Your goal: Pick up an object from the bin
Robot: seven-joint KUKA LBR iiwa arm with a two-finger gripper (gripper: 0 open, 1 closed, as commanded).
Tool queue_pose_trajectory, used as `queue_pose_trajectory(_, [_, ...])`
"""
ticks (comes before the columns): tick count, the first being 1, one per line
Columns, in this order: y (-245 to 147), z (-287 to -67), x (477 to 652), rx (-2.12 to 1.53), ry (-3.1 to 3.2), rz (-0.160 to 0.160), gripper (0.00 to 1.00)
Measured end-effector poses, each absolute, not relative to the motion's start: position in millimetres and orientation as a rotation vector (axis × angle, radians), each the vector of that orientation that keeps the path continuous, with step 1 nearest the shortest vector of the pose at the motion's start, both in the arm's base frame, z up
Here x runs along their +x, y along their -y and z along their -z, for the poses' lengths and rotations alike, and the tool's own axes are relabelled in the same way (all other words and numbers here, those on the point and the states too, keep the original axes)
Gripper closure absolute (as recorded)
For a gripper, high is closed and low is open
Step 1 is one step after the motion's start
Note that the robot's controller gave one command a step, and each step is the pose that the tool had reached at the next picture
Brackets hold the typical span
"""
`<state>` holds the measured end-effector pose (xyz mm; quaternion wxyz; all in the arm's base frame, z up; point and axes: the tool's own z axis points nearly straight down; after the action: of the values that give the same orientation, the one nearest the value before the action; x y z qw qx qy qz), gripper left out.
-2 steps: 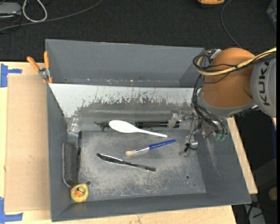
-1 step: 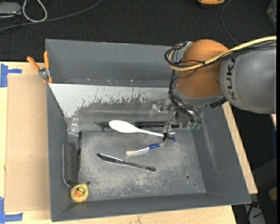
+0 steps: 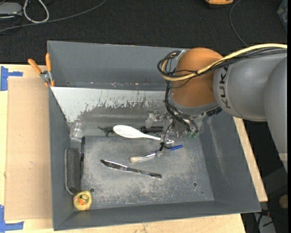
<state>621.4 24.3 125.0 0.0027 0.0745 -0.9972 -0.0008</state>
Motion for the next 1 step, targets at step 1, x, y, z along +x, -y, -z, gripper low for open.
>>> queue_pose_trajectory(1, [-105.2, -66.7, 587.7, 0.369, 3.122, 0.006, 0.00])
